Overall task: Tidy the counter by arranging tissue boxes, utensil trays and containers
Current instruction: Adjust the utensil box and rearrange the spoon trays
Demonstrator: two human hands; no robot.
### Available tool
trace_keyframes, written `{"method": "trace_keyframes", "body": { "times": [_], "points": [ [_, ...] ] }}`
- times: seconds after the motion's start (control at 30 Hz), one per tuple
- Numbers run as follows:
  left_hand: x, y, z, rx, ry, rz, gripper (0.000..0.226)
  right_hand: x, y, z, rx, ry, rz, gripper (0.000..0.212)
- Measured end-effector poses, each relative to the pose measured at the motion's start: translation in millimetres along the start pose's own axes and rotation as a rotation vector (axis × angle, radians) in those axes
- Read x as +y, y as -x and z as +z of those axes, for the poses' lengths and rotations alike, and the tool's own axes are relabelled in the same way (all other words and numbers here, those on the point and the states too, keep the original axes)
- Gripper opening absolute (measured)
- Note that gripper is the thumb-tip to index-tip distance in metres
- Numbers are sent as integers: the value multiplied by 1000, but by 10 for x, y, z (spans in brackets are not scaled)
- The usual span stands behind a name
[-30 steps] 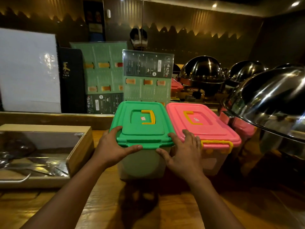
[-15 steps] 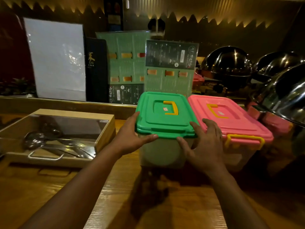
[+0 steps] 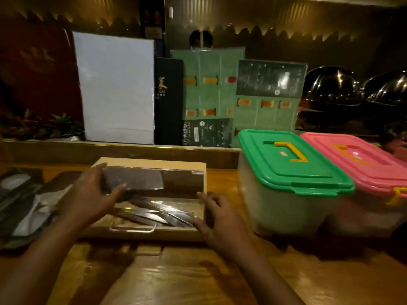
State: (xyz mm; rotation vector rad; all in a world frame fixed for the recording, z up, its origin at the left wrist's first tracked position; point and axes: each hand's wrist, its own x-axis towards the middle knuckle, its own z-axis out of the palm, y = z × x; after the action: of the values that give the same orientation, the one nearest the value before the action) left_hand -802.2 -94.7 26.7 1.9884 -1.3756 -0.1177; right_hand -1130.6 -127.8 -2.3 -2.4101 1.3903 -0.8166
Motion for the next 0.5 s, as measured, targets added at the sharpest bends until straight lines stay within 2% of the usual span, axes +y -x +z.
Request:
{"method": "trace_keyframes", "body": {
  "times": [0.07, 0.13, 0.2, 0.27, 0.37, 0.43, 0.5],
  "points": [
    [-426, -76, -156, -47, -75, -36, 81, -90, -28, 148, 16, 9, 61, 63],
    [-742, -135, -300, -142, -93, -81, 98, -123, -27, 242, 75, 5, 122, 57],
    [-989, -231, -356, -218, -63, -94, 104, -137, -21, 305, 120, -6, 169, 53],
    [-1057, -276, -323, -275, 36, -88, 105, -130, -17, 345, 144, -4, 200, 53],
    [-1041, -278, -225, -264, 124, -64, 103, -123, -10, 369, 178, 21, 201, 52],
    [-1002, -303, -209, -280, 103, -44, 95, -114, -5, 370, 206, 57, 206, 50],
    [-980, -345, -172, -305, -10, 41, 96, -111, 0, 349, 242, 56, 238, 50]
  ]
}}
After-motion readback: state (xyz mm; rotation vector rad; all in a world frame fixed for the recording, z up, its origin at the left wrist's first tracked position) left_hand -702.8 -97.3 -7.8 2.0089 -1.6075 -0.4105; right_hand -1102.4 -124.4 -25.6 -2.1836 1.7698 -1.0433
